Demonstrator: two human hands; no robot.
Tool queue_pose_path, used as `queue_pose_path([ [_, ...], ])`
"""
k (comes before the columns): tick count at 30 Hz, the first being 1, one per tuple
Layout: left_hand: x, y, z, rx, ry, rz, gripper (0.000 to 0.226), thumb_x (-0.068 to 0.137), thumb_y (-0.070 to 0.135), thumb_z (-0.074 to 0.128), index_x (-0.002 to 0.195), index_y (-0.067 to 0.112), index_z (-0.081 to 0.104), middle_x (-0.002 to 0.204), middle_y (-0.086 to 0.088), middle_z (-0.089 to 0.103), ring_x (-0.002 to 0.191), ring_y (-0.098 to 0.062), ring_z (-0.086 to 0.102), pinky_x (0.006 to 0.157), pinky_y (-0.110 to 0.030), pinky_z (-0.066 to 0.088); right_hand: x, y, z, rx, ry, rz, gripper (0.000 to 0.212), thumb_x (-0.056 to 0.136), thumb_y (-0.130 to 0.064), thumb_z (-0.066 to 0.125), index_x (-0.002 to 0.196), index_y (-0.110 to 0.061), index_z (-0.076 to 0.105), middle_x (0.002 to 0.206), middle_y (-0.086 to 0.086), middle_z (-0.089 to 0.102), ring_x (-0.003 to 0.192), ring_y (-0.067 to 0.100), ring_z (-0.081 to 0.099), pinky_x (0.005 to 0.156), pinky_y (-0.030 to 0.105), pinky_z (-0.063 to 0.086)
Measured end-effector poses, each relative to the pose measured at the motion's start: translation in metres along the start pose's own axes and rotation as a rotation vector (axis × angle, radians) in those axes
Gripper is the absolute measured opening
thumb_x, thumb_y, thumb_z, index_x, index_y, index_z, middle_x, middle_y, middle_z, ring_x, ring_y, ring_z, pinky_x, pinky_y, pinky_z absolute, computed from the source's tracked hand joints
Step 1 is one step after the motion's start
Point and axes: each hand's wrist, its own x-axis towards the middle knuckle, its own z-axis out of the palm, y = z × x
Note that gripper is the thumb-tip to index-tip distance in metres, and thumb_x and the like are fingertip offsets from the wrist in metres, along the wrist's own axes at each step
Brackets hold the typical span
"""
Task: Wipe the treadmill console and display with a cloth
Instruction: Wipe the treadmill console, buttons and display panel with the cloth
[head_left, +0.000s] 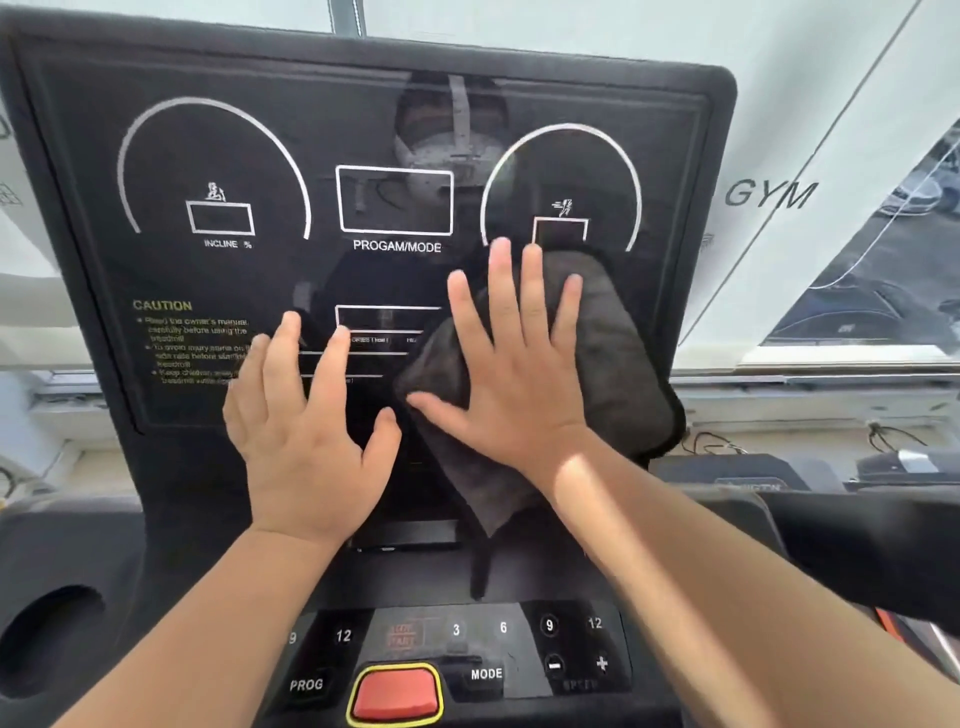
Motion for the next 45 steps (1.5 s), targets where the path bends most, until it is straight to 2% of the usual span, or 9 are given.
queue_pose_path([
  [6,0.000,0.004,0.000,-0.015,0.016,-0.021,0.070,0.077,0.038,0.064,0.141,0.012,0.051,0.154,-0.019,0.034,0.140,-0.045,0.033,0.109,-0.064,0.029,-0.004,0.056,-0.014,-0.097,-0.054,0.250,0.122,0.073,-0.092,0.047,0.162,-0.014,0.016,0.168,0.030,0.004,0.153,0.056,0.000,0.112,0.083,0.001],
  [12,-0.004,-0.003,-0.005,-0.026,-0.025,-0.051,0.071,0.076,0.038,0.062,0.142,0.014,0.049,0.154,-0.016,0.033,0.141,-0.043,0.032,0.111,-0.063,0.029,0.086,0.076,-0.056,-0.112,0.051,0.407,0.120,0.080,-0.093,0.032,0.165,-0.012,0.007,0.168,0.032,0.001,0.153,0.057,0.000,0.116,0.079,0.005],
  [18,-0.013,-0.011,-0.005,-0.008,-0.044,-0.057,0.071,0.076,0.039,0.061,0.141,0.013,0.051,0.155,-0.016,0.034,0.140,-0.043,0.034,0.109,-0.063,0.031,0.116,0.036,-0.057,-0.086,0.097,0.345,0.120,0.081,-0.094,0.025,0.165,-0.011,0.009,0.168,0.032,0.004,0.153,0.056,0.001,0.117,0.075,0.003],
  [25,-0.013,-0.006,-0.003,-0.001,-0.044,-0.064,0.072,0.075,0.038,0.063,0.140,0.011,0.052,0.155,-0.018,0.034,0.140,-0.045,0.033,0.109,-0.062,0.031,0.026,0.017,-0.014,-0.006,0.011,-0.049,0.113,0.084,-0.082,0.049,0.163,-0.008,0.018,0.168,0.031,0.006,0.155,0.052,0.003,0.124,0.065,0.002],
  [27,-0.013,-0.007,-0.004,-0.003,-0.045,-0.062,0.071,0.075,0.038,0.063,0.140,0.012,0.052,0.154,-0.017,0.034,0.139,-0.044,0.034,0.109,-0.062,0.030,0.015,0.039,-0.015,-0.053,-0.007,-0.002,0.118,0.080,-0.085,0.051,0.163,-0.008,0.019,0.168,0.031,0.007,0.154,0.053,0.003,0.122,0.068,0.000],
  [31,-0.012,-0.010,-0.007,0.007,-0.061,-0.059,0.070,0.075,0.037,0.062,0.140,0.014,0.053,0.154,-0.016,0.033,0.140,-0.043,0.035,0.109,-0.062,0.031,0.043,0.079,-0.042,-0.139,-0.024,0.334,0.127,0.074,-0.095,0.041,0.163,-0.011,0.007,0.168,0.031,-0.001,0.153,0.057,-0.002,0.113,0.083,0.002],
  [35,-0.012,-0.019,-0.012,0.015,-0.057,-0.110,0.071,0.075,0.037,0.063,0.141,0.016,0.051,0.155,-0.015,0.031,0.141,-0.042,0.032,0.110,-0.063,0.030,0.095,0.070,-0.061,-0.110,0.056,0.422,0.125,0.078,-0.096,0.032,0.164,-0.010,0.004,0.167,0.033,0.000,0.152,0.058,0.000,0.113,0.082,0.005],
  [40,-0.015,-0.026,-0.015,0.021,-0.081,-0.145,0.072,0.075,0.037,0.063,0.143,0.019,0.049,0.156,-0.014,0.029,0.142,-0.041,0.029,0.112,-0.062,0.027,0.125,0.023,-0.058,-0.086,0.110,0.367,0.125,0.077,-0.098,0.026,0.165,-0.011,0.009,0.167,0.034,0.005,0.152,0.059,0.003,0.114,0.079,0.006],
  [45,-0.019,-0.029,-0.015,0.023,-0.101,-0.166,0.073,0.074,0.040,0.059,0.144,0.019,0.049,0.157,-0.015,0.028,0.142,-0.043,0.029,0.111,-0.064,0.028,0.084,-0.018,-0.029,-0.009,0.049,0.066,0.121,0.078,-0.091,0.039,0.165,-0.012,0.010,0.168,0.030,0.000,0.154,0.055,-0.002,0.118,0.074,0.000],
])
